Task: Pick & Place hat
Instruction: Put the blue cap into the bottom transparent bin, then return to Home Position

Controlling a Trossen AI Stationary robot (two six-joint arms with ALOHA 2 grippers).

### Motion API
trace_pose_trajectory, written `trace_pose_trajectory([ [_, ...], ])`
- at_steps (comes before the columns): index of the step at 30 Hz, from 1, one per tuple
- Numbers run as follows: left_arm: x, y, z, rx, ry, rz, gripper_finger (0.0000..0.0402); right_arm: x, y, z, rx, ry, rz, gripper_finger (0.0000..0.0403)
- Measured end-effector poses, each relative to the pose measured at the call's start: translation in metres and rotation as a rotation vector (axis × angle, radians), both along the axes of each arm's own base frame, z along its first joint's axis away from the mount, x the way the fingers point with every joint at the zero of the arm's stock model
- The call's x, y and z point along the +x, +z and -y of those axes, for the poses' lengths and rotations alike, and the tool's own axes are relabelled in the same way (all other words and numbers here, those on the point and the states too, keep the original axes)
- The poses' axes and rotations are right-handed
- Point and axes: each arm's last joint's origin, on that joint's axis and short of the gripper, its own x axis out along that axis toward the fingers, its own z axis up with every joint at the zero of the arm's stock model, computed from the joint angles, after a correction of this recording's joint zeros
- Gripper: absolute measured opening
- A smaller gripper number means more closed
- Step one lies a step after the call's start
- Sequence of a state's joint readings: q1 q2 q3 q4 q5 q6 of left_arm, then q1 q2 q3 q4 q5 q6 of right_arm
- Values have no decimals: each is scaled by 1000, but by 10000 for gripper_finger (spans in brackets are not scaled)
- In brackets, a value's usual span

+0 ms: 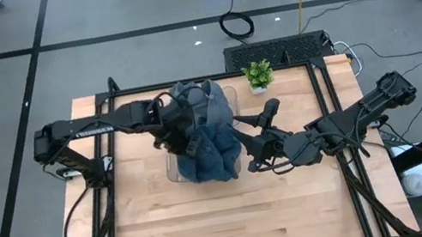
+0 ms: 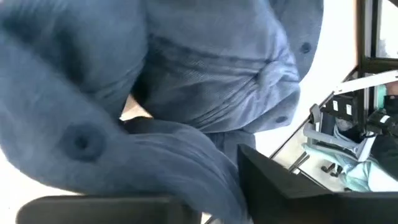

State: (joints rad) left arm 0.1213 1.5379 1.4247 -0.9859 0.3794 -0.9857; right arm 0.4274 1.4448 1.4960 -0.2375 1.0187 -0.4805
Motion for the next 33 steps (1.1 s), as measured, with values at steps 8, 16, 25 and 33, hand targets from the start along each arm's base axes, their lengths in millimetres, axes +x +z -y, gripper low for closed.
trace_pose_trajectory([
  [8,-1,3,-7,-8,-79,43,237,0,0,0,27,-5,19,161],
  [16,-17,23,-13,23,-195,180,286,-4,4,-5,97,111,42,171],
  [25,-69,71,-7,420,-271,374,213,-4,10,-5,119,133,94,173],
  [33,-133,109,-1,593,-113,505,175,-12,19,-15,218,163,197,173],
])
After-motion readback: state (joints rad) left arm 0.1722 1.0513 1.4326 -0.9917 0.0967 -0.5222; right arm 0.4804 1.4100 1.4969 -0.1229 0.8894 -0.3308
